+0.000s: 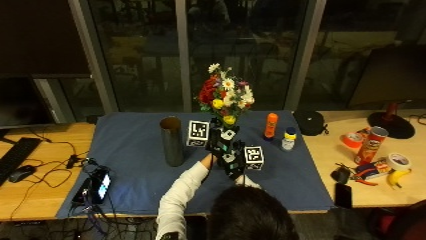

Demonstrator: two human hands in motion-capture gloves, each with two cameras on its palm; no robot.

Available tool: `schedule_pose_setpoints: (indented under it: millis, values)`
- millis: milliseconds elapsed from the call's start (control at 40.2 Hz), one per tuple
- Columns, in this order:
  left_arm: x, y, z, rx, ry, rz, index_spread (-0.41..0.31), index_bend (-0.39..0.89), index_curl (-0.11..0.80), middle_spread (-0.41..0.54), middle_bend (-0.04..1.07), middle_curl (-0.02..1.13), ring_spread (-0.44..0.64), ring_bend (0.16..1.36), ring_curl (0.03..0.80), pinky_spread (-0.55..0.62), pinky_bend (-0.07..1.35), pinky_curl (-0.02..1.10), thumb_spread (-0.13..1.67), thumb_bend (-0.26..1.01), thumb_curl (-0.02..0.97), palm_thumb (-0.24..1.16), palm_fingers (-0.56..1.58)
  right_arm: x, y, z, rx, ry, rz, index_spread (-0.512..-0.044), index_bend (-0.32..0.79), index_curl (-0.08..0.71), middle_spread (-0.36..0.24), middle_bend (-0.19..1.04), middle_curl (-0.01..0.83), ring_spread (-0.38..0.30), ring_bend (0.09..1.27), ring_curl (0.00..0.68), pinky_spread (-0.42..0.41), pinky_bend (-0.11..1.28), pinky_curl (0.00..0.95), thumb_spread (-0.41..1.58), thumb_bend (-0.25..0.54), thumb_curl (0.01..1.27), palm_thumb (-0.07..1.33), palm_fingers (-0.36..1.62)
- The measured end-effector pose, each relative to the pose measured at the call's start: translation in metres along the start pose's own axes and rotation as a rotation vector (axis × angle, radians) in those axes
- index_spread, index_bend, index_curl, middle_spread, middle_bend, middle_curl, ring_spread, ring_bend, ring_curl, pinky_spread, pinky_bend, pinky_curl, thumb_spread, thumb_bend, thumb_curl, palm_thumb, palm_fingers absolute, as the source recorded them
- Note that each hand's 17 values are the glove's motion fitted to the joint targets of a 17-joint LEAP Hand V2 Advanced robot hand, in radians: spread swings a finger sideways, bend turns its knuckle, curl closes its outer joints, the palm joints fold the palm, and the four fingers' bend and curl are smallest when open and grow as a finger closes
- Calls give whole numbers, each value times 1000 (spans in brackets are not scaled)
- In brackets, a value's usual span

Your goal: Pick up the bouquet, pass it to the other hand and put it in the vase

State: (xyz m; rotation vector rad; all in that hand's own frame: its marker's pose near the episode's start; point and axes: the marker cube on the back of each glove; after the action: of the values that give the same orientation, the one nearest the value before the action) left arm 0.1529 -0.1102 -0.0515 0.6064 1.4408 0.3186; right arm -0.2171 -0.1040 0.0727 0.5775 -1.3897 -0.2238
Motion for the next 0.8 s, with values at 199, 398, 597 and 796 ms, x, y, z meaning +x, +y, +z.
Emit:
schedule_pose_setpoints:
  millis: [199, 398, 597, 796]
  values:
    - [1, -5, -8, 106, -20, 120, -192, 313, 304, -200, 587, 456, -263, 714, 345, -291, 593, 369, 447, 67, 561, 908, 1312, 9, 6, -6, -73, 83, 159, -210, 430, 590, -125, 810, 595, -166, 985, 539, -218, 746, 549, 576, -46, 696, 970, 1344]
    - [13, -24, -40, 218, 28, 361, -253, 313, 362, -264, 601, 493, -333, 747, 399, -353, 595, 393, 292, 22, 624, 964, 1312, -8, 4, -40, -143, 142, 30, -218, 184, 519, -167, 586, 503, -166, 772, 461, -215, 675, 484, 611, -44, 670, 895, 977]
    - [13, -40, -90, 310, -137, -84, -281, 304, 410, -294, 605, 514, -360, 756, 427, -377, 595, 405, 218, -14, 672, 991, 1305, 18, -23, -104, -158, 187, 29, -253, 123, 448, -187, 463, 450, -165, 604, 401, -124, 495, 417, 773, -31, 633, 863, 810]
    - [32, -74, -127, 378, -187, -88, -293, 291, 451, -306, 606, 530, -361, 732, 441, -380, 599, 415, 180, -25, 707, 994, 1295, 4, -35, -121, -219, 187, 74, -283, 102, 391, -150, 432, 431, -170, 542, 371, -51, 317, 356, 850, -32, 604, 839, 716]
